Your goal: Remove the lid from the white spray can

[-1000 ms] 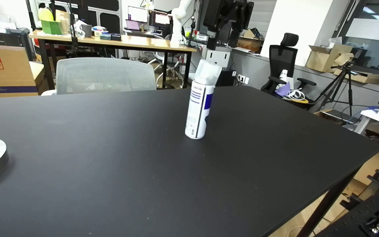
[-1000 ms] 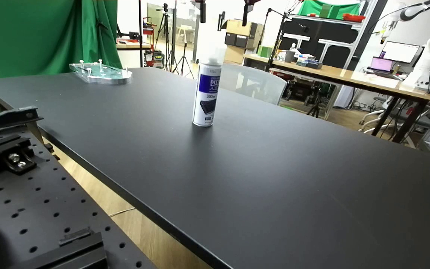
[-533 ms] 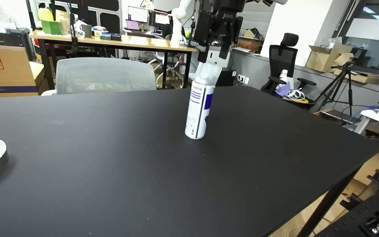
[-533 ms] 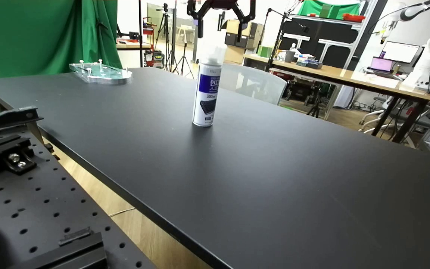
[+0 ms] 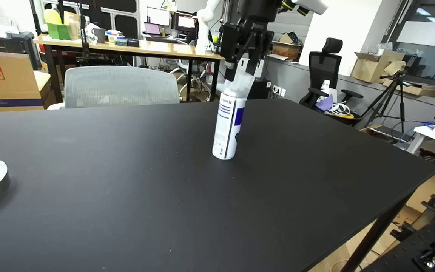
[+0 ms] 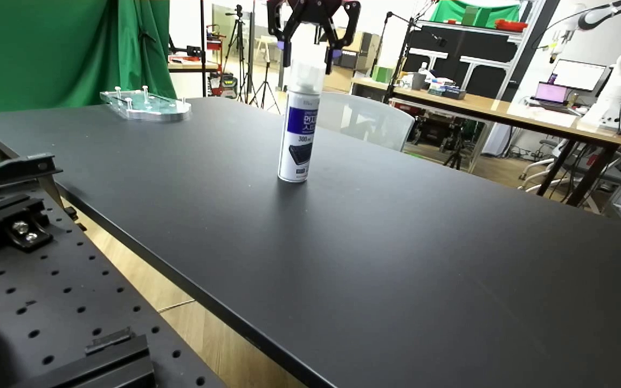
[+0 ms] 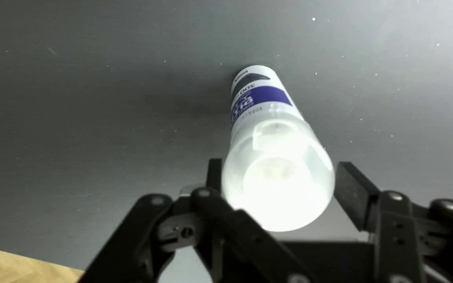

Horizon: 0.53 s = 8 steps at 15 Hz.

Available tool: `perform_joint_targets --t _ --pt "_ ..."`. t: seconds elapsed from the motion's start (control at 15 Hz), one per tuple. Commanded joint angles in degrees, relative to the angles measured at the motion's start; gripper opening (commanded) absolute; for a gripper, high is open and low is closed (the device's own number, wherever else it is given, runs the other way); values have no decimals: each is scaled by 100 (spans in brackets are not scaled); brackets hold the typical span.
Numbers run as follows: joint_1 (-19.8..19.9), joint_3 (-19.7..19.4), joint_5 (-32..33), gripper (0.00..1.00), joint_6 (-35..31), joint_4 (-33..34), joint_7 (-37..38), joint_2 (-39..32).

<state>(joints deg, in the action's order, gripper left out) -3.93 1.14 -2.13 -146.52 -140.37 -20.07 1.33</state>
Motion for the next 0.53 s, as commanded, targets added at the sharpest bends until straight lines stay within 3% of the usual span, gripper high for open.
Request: perform_joint_targets --t 0.0,0.07,0.47 --pt "31 39 -270 45 100 82 -158 31" --pt "33 37 -318 40 98 73 -168 54" --pt "-43 87 -526 40 191 -23 -324 422"
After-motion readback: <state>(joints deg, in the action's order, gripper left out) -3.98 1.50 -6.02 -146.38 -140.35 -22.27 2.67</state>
